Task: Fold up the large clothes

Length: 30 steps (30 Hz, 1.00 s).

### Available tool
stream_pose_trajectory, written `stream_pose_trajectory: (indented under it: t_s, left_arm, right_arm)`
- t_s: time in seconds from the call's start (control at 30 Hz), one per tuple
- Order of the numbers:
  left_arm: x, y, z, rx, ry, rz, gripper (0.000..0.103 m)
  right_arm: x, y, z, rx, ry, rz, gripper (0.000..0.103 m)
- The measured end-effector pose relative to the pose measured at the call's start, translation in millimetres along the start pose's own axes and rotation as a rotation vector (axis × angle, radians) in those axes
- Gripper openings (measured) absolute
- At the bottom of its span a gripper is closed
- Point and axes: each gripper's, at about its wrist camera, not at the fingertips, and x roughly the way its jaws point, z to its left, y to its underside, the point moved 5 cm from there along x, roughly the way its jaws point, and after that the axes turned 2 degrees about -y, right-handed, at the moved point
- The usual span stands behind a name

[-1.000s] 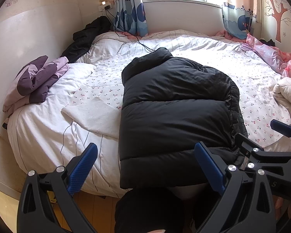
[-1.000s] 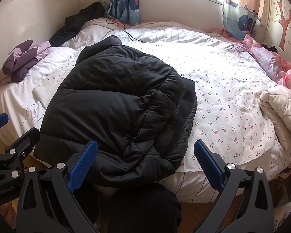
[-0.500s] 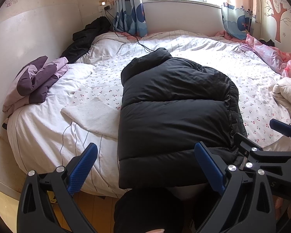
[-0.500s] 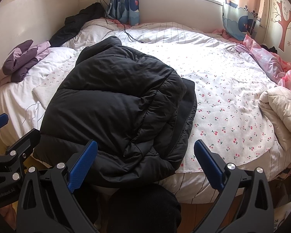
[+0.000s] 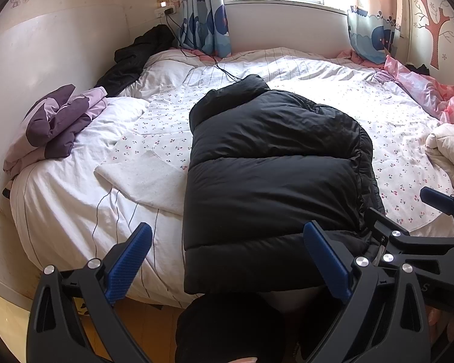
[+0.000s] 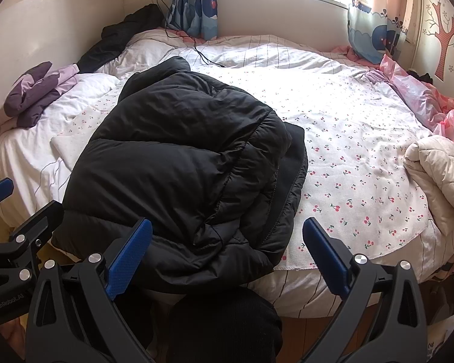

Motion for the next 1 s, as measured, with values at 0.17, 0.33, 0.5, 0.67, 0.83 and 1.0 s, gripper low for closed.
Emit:
stream_pose_trajectory:
  t_s: [0.17, 0.33, 0.5, 0.67, 0.83, 1.0]
  left_arm:
    - [-1.5, 0.5, -0.7, -0.009, 0.002, -0.003, 0.096]
    - [-2.8, 2.0, -1.4, -0.015, 0.002, -0.006, 0.096]
    - [-3.7, 2.5, -1.6, -0.016, -0.001, -0.006, 0.096]
    - [-4.3, 2.6, -1.4, -0.021, 0.001, -0.007, 0.096]
    - [-5.6, 3.3, 0.4, -0.032, 0.010, -0.006, 0.096]
    - [-5.8, 3.7, 1.3, -0.039, 0.012, -0.005, 0.096]
  right_arm:
    - [0.5, 0.0, 0.1, 0.001, 0.000, 0.001, 0.096]
    - [0.8, -0.1, -0.2, 0.000, 0.001, -0.001, 0.096]
    - [2.2, -0.3, -0.7, 0.000, 0.002, -0.001, 0.096]
    - [1.9, -0.2, -0.4, 0.001, 0.002, -0.002, 0.096]
    - [2.2, -0.3, -0.5, -0.001, 0.002, -0.001, 0.096]
    - [3.5, 0.2, 0.4, -0.004, 0.000, 0.000, 0.096]
